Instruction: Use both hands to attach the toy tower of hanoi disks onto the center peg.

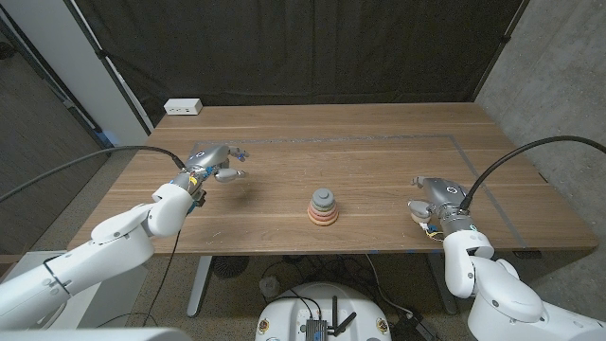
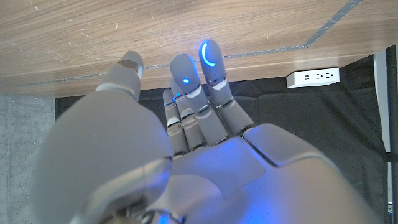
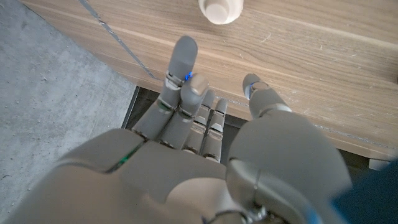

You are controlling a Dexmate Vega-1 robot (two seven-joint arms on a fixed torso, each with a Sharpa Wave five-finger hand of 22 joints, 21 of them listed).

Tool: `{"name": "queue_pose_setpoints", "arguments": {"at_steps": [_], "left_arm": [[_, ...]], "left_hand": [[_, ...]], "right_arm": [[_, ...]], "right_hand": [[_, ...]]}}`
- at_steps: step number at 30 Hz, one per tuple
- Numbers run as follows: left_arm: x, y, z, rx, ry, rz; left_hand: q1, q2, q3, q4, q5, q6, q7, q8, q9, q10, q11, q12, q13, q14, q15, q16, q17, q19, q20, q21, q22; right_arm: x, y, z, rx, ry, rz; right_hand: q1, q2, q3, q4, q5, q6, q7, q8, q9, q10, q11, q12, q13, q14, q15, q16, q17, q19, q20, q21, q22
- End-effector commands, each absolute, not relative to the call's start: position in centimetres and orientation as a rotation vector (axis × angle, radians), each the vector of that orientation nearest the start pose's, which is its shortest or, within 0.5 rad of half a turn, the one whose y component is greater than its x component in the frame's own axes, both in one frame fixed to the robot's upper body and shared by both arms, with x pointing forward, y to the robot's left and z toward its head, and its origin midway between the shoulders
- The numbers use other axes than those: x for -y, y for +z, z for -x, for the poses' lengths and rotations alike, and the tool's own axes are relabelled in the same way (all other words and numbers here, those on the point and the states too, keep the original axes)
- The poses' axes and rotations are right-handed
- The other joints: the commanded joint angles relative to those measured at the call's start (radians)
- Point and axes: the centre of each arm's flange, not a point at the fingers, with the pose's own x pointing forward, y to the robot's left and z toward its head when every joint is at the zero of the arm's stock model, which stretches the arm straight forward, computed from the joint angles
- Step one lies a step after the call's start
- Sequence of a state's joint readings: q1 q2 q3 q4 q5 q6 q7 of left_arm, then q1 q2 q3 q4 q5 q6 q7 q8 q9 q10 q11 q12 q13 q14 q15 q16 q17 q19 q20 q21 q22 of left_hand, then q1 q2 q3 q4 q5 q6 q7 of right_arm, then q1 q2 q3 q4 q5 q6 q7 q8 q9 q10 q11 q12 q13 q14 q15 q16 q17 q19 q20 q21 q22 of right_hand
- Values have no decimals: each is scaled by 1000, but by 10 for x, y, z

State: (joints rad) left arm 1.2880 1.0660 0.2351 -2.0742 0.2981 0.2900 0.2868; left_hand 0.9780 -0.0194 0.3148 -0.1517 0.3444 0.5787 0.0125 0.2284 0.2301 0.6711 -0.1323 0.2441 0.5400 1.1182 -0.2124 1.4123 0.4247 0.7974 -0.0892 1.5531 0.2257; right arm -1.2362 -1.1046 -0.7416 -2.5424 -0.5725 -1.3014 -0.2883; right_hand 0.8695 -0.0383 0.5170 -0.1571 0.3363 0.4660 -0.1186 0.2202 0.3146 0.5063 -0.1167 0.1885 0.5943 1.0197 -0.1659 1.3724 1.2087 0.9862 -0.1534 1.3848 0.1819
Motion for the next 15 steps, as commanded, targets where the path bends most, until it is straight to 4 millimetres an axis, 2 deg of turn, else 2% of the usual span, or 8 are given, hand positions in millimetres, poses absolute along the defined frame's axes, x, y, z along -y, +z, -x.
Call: {"name": "queue_pose_setpoints", "arguments": {"at_steps": [1, 5, 15], "left_arm": [[-315, -20, -510, 589, 187, -1268], [-315, -19, -510, 590, 188, -1268], [-314, -17, -512, 589, 184, -1269]], "left_hand": [[2, 12, 10, -1, 11, 13, -1, -4, 4, 13, -1, 0, 3, 6, -7, -5, 5, 1, -118, -2, 6], [-1, 14, 11, -1, 11, 15, -1, -4, 4, 16, -2, 0, 4, 6, -7, -5, 5, 1, -118, -3, 5], [-7, 20, 19, 0, 15, 25, -1, -5, 5, 28, 0, 3, 6, 10, -7, -5, 9, 1, -118, -6, 10]], "right_arm": [[258, -107, -419, 75, -380, 1439], [258, -107, -421, 62, -370, 1440], [256, -107, -426, 25, -370, 1440]], "right_hand": [[-5, -1, -2, -1, -5, -28, 9, -9, -2, -24, 6, -4, -1, -18, -51, -17, -7, -7, -65, -4, 1], [-11, -6, -6, 0, -9, -47, 23, -15, -3, -30, 6, -1, -4, -27, -52, -28, -11, -14, -64, -7, 2], [-20, -9, -12, 2, -13, -58, 26, -14, -5, -37, 8, 1, -7, -37, -52, -42, -19, -19, -63, -8, 2]]}}
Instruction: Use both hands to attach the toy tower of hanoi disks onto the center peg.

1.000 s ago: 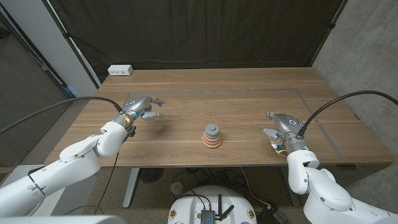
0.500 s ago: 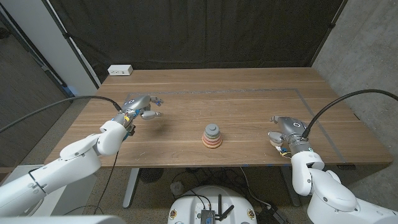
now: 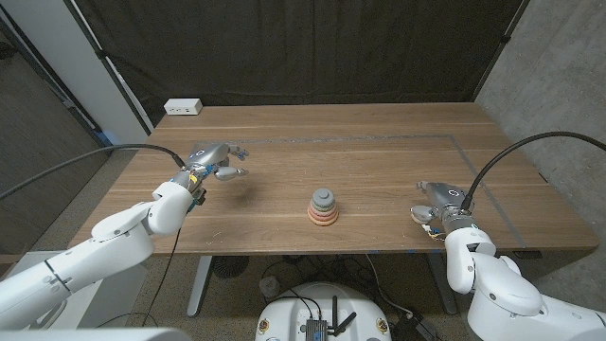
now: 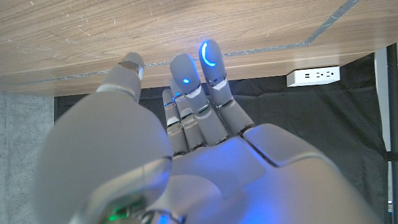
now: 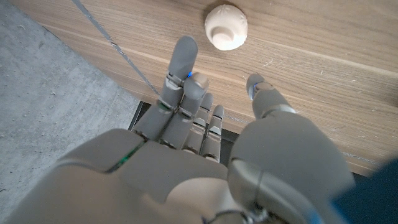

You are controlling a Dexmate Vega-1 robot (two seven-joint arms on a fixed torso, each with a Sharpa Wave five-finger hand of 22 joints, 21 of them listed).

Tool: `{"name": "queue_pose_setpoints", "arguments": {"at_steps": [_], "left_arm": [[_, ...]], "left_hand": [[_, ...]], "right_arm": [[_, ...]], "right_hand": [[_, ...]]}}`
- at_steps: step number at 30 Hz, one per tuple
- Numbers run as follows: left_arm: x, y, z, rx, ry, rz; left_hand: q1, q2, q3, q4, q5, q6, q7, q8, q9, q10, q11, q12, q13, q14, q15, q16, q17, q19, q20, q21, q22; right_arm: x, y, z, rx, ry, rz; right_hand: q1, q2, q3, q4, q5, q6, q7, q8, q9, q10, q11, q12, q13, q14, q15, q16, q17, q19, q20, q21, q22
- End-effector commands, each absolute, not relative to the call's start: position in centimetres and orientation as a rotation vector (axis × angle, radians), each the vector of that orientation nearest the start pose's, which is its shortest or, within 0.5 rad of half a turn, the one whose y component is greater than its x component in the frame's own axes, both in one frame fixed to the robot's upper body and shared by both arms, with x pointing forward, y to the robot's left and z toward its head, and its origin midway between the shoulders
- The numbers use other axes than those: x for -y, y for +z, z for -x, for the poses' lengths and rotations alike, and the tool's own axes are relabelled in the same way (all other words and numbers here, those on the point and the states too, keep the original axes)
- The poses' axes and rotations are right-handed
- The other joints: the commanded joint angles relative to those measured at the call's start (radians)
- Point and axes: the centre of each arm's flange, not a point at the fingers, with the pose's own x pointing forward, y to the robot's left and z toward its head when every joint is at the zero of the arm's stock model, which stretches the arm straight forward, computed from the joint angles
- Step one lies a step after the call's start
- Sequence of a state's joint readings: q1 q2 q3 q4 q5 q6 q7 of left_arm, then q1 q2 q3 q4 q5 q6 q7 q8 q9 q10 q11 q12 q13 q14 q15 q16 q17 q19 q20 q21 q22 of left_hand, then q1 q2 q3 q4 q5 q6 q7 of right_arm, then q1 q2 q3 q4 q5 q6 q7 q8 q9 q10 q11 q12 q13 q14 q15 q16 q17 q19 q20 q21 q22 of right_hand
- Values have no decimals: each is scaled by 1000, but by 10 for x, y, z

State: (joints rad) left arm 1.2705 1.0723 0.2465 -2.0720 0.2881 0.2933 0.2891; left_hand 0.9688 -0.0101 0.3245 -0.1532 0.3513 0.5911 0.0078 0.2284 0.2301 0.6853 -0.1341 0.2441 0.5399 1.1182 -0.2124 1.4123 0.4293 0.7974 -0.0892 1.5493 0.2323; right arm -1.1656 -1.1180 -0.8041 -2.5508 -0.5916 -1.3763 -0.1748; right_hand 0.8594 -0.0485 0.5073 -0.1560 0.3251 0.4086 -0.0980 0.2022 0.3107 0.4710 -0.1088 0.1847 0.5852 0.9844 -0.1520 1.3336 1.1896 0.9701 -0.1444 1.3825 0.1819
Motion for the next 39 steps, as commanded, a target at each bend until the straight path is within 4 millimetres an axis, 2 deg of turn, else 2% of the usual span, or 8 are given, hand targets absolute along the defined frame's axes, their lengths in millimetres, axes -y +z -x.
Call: {"name": "queue_pose_setpoints", "arguments": {"at_steps": [1, 8, 16, 20, 39], "left_arm": [[-314, -17, -513, 589, 183, -1269], [-314, -15, -513, 597, 188, -1269], [-314, -13, -513, 602, 186, -1268], [-314, -13, -514, 602, 184, -1267], [-313, -12, -516, 601, 171, -1262]], "left_hand": [[1, 11, 12, 0, 9, 14, 4, -5, 5, 16, 0, 2, 7, 10, -7, -5, 6, 3, -118, -1, 6], [-4, 12, 19, -3, 12, 18, 3, -8, 6, 20, 0, 0, 8, 8, -7, -7, 10, 5, -118, -1, 8], [-9, 13, 26, -4, 14, 22, 2, -10, 7, 23, -4, -2, 11, 12, -7, -6, 15, 5, -118, -3, 8], [-12, 13, 30, -4, 15, 25, 2, -11, 8, 25, -4, -5, 9, 10, -7, -9, 14, 5, -118, -4, 10], [-18, 15, 43, -6, 20, 32, 3, -13, 9, 33, -3, -6, 14, 10, -7, -14, 18, 6, -118, -4, 11]], "right_arm": [[256, -107, -426, 24, -373, 1439], [257, -108, -428, -2, -383, 1434], [256, -109, -430, -16, -379, 1430], [255, -109, -431, -26, -374, 1429], [254, -119, -439, -67, -380, 1442]], "right_hand": [[-11, 0, -4, 1, -3, -5, 6, 2, -1, -1, 0, 5, 1, -1, -66, -4, 1, -3, -72, -6, 2], [-28, -5, -14, 6, -9, 1, 21, 8, -3, 10, 2, 13, -2, 2, -66, -9, 0, -5, -71, -7, 2], [-38, -7, -20, 7, -14, 23, 26, 19, -4, 12, 0, 15, -4, 9, -66, -7, 8, -2, -72, -7, 2], [-42, -8, -22, 7, -16, 28, 40, 21, -5, 22, 7, 18, -6, 12, -66, -6, 12, -1, -72, -7, 2], [-44, -7, -23, 4, -20, 16, 37, 18, -8, 20, 7, 18, -8, 19, -66, -4, 19, 3, -73, -9, 1]]}}
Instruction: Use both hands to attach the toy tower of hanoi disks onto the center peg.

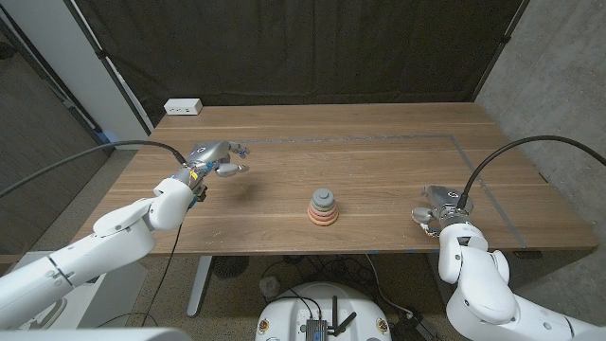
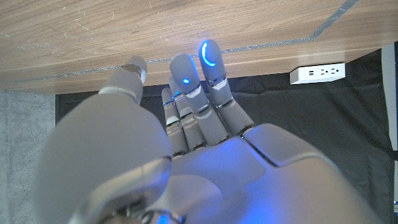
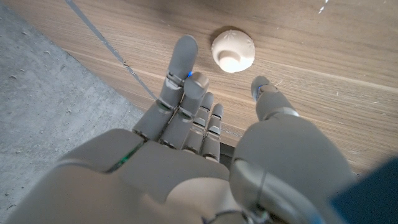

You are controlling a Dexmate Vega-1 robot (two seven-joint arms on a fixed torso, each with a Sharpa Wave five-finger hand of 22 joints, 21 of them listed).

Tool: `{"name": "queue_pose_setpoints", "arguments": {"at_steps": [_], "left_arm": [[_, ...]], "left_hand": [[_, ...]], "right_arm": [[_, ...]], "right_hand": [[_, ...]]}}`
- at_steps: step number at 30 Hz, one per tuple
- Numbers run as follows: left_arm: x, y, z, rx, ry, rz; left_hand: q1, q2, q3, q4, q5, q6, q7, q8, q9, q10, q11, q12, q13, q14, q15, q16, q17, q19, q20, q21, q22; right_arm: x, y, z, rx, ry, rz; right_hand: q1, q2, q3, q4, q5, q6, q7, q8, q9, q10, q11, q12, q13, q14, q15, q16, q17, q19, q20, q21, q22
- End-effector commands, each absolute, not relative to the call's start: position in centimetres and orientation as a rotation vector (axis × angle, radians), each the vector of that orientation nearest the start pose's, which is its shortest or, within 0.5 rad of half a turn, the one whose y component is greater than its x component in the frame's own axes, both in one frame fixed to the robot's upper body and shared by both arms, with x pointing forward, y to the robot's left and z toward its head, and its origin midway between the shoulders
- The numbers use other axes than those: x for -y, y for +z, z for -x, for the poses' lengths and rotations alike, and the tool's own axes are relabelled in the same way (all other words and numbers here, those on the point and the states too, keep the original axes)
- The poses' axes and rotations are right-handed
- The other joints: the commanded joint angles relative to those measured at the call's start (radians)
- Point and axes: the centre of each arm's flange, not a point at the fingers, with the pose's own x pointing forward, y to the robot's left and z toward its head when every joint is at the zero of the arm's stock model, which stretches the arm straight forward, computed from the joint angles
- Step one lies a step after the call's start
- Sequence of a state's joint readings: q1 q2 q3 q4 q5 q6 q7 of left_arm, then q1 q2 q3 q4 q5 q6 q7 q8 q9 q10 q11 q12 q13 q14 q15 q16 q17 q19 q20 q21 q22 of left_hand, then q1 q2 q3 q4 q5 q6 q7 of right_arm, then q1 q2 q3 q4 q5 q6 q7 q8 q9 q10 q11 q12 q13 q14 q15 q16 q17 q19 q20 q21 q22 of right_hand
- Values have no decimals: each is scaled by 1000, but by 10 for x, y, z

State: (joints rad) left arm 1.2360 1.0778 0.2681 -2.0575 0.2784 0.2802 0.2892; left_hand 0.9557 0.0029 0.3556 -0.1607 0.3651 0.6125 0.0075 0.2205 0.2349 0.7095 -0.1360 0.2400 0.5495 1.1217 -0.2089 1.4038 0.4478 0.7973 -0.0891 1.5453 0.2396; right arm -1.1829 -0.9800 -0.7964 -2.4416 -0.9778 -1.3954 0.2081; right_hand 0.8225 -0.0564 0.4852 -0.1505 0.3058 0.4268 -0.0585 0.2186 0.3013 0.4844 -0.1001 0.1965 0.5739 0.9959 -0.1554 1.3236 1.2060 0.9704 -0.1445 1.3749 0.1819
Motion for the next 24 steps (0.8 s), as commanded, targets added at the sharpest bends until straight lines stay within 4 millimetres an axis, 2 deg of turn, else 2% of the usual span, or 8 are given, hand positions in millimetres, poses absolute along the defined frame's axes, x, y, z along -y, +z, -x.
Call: {"name": "queue_pose_setpoints", "arguments": {"at_steps": [1, 24], "left_arm": [[-314, -12, -517, 601, 168, -1257], [-314, -12, -517, 598, 165, -1255]], "left_hand": [[-5, 2, 12, 1, 6, 11, 3, -5, 4, 10, 0, -2, 4, 8, -11, -3, 1, 5, -118, -1, 3], [-14, 3, 29, 0, 11, 18, 5, -9, 6, 14, 0, -7, 8, 10, -11, -9, 3, 6, -118, 0, 7]], "right_arm": [[254, -120, -439, -69, -382, 1442], [253, -133, -444, -117, -380, 1458]], "right_hand": [[-8, 1, -1, -2, -1, -2, -2, 1, 1, 6, -3, 6, 3, 6, -62, 4, 2, 3, -73, -1, 1], [-1, 6, 2, -7, -1, 8, -5, 7, -1, 1, -6, 9, 11, 7, -63, 1, 1, 6, -73, -4, 1]]}}
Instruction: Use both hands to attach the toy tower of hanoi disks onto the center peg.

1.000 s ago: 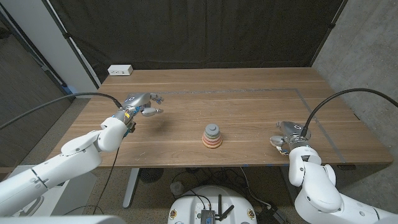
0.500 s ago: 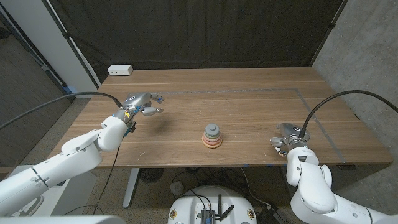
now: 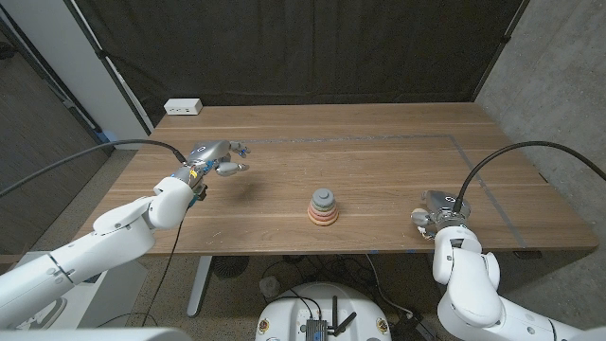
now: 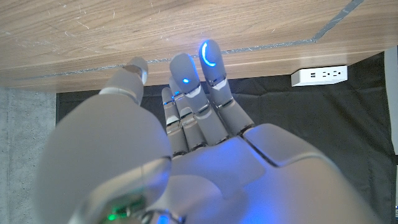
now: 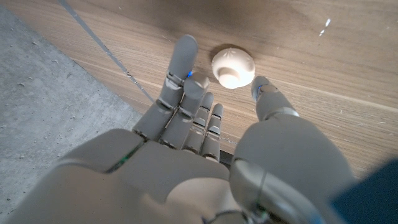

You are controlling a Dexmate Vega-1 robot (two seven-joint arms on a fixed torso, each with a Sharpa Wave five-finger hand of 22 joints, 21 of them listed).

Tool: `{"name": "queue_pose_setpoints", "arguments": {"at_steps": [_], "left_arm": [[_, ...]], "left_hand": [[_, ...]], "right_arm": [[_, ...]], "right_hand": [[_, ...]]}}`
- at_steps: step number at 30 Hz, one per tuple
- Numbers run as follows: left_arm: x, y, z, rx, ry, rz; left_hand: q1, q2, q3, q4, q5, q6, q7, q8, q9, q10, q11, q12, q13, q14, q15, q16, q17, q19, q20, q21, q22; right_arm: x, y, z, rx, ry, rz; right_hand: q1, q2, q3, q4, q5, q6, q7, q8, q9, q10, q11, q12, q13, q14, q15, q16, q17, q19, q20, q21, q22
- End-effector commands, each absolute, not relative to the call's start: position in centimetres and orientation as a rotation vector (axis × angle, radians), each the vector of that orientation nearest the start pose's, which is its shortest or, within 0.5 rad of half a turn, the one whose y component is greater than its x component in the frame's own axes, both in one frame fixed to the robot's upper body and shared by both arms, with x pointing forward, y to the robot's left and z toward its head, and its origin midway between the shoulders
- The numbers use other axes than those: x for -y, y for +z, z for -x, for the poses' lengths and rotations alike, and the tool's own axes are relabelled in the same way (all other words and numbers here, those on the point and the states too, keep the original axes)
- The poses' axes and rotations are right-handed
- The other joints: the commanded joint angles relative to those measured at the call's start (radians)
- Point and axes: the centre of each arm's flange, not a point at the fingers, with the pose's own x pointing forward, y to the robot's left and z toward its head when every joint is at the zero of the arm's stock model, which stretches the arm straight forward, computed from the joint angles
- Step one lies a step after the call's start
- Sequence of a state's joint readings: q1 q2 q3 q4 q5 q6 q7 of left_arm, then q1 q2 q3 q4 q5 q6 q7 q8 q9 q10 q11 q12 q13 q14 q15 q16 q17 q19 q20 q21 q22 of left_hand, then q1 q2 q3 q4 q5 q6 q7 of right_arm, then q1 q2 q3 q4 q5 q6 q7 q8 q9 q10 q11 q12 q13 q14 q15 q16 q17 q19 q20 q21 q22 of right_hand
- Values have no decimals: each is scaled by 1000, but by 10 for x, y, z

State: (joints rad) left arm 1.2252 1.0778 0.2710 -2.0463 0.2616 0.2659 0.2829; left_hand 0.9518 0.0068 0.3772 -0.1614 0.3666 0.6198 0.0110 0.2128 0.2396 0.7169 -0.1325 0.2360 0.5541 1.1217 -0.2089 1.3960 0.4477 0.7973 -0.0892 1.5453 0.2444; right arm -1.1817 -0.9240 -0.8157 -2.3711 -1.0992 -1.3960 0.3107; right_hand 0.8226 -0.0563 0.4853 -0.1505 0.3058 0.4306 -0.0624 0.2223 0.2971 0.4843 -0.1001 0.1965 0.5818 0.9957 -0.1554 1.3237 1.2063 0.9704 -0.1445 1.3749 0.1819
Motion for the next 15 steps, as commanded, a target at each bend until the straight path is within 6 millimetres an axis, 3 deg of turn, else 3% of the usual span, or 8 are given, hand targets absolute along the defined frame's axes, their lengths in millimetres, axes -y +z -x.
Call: {"name": "queue_pose_setpoints", "arguments": {"at_steps": [1, 15], "left_arm": [[-314, -12, -517, 598, 165, -1256], [-313, -13, -516, 599, 159, -1256]], "left_hand": [[-10, -1, 8, 0, 10, 11, 1, -1, 1, 8, -2, -3, 3, 12, -11, 0, 5, 6, -118, 0, 2], [-19, 1, 21, 1, 13, 15, -1, -3, 3, 13, -6, -6, 4, 11, -11, -5, 4, 8, -118, -1, 4]], "right_arm": [[253, -133, -444, -118, -380, 1458], [254, -138, -450, -140, -379, 1468]], "right_hand": [[-1, 6, 2, -7, -1, 4, -1, 3, 3, 1, -5, 9, 3, 5, -63, -1, -1, 6, -73, -4, 1], [2, 8, 3, -9, -1, -7, -2, -1, 1, 3, -3, 12, 7, 6, -63, -4, -2, 6, -73, -6, 1]]}}
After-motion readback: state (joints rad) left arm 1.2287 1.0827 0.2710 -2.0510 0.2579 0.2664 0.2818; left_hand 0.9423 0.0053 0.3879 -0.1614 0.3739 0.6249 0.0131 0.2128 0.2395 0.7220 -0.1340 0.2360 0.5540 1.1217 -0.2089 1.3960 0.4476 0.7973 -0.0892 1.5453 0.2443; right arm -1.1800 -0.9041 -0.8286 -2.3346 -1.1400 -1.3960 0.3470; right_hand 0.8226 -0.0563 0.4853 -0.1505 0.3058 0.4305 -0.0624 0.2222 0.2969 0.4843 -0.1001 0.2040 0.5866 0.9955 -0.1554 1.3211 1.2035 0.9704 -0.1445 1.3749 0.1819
